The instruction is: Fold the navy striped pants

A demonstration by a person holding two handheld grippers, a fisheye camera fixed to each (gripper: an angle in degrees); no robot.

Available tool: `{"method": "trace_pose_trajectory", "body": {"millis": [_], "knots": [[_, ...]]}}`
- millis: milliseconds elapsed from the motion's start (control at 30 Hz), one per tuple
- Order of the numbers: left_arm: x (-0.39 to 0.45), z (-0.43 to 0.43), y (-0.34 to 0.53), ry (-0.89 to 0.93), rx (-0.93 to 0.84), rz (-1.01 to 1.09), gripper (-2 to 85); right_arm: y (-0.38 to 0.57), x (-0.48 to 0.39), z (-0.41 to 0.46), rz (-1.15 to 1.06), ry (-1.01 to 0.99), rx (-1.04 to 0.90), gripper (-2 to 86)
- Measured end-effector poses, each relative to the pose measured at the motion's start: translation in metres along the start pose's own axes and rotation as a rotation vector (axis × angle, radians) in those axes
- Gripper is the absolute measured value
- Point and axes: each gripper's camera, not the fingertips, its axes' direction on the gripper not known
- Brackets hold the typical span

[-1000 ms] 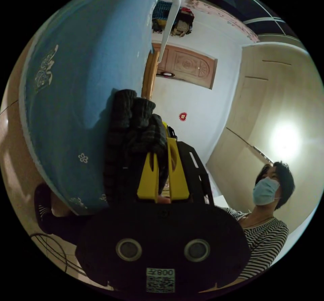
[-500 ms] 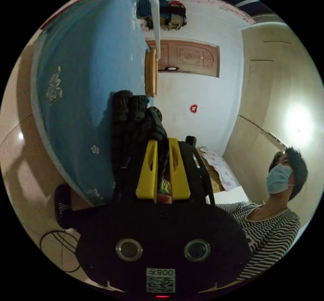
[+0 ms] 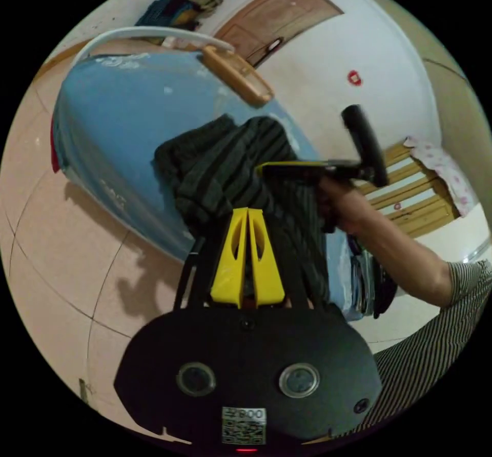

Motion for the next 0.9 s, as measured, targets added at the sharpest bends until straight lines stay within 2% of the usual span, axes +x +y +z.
{"method": "trace_pose_trajectory", "body": {"millis": [67, 167, 300, 400, 500, 667, 900], "knots": [[-0.01, 0.001, 0.005, 0.084, 0.035, -0.077, 0.3, 0.01, 0.017, -0.005, 0.056, -0.085, -0.008, 0.1], [-0.006, -0.006, 0.014, 0.088, 0.062, -0.091, 0.8, 0.044, 0.057, -0.021, 0.144, -0.282, 0.04, 0.1], [-0.005, -0.023, 0.032, 0.12, 0.106, -0.107, 2.9, 0.13, 0.105, -0.056, 0.221, -0.416, 0.198, 0.2], [-0.012, -0.028, 0.054, 0.237, 0.096, -0.153, 7.4, 0.214, 0.141, -0.069, 0.334, -0.506, 0.293, 0.5], [-0.012, -0.015, 0.072, 0.317, 0.0, -0.185, 10.1, 0.299, 0.167, -0.064, 0.466, -0.58, 0.333, 1.2], [0.013, 0.037, 0.081, 0.461, -0.236, -0.155, 12.9, 0.402, 0.185, -0.032, 0.629, -0.678, 0.283, 4.4], [0.03, 0.08, 0.062, 0.517, -0.373, -0.21, 6.2, 0.474, 0.207, -0.007, 0.701, -0.84, 0.274, 11.1]]}}
